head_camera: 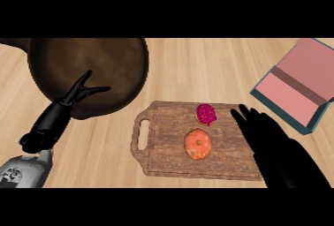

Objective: Pick the squash from the cutting board and place it in the cardboard box

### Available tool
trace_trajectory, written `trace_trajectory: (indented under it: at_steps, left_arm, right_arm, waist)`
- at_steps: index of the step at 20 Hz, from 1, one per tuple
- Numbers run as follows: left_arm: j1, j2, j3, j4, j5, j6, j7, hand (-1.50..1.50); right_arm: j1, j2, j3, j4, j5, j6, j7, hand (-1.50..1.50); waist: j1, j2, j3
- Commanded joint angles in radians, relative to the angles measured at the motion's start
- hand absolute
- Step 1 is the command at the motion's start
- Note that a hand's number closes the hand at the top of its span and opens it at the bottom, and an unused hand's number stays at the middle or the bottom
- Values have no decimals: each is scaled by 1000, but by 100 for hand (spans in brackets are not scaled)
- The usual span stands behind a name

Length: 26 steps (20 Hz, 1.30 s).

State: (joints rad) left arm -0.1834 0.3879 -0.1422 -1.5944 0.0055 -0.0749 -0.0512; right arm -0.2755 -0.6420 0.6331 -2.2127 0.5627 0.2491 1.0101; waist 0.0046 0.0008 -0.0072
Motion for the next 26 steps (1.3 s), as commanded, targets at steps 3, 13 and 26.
trace_trajectory:
  at_steps: [3, 13, 26]
  left_arm:
    - [-38, 4, 11, 35, -2, -17, 20, 0]
    - [-3, -13, 13, 40, -17, -19, -24, 0]
    - [-45, -11, 53, 32, 0, -46, 28, 0]
  right_arm:
    - [-153, 203, 107, 91, -18, 171, 329, -150]
    - [-224, 441, 141, 299, 28, 186, 425, -150]
    - [-213, 557, 106, 495, 215, 225, 338, -150]
  waist:
    - [12, 0, 1]
    - [-2, -5, 5]
    - [-4, -4, 6]
